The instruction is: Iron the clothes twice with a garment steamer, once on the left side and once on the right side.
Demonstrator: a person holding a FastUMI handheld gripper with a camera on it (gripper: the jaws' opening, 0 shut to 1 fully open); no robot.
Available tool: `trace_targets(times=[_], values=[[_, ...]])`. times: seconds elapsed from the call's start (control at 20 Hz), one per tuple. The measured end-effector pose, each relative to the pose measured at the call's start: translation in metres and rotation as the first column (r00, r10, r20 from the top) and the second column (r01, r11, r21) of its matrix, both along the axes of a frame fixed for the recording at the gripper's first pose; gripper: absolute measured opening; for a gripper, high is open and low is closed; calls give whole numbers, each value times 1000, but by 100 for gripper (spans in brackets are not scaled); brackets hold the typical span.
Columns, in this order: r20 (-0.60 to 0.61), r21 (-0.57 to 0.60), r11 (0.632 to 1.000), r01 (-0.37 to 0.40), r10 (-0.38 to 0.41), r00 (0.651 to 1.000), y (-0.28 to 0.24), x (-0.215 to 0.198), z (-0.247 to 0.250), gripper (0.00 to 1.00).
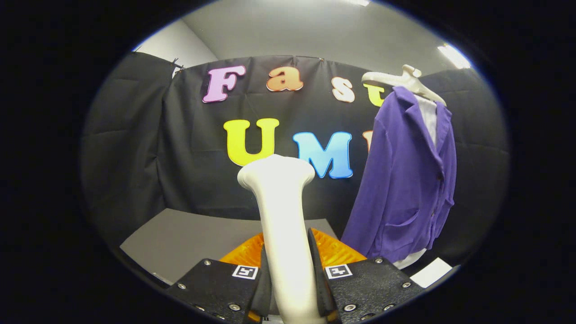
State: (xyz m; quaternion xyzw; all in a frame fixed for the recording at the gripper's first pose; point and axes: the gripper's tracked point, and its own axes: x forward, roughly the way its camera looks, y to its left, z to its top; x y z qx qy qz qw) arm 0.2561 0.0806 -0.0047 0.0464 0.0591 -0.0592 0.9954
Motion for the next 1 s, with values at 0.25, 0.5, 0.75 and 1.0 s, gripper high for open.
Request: trace_targets(times=[0.25,0.5,0.75,1.0], values=[[64,-6,1000,-19,20,998,-27,-40,23,40],[126,-31,999,-38,41,991,-62,-82,44,40],[186,-60,995,-75,85,979,-92,-128,66,40],[254,-69,991,-112,126,959,-118,-175,75,40]])
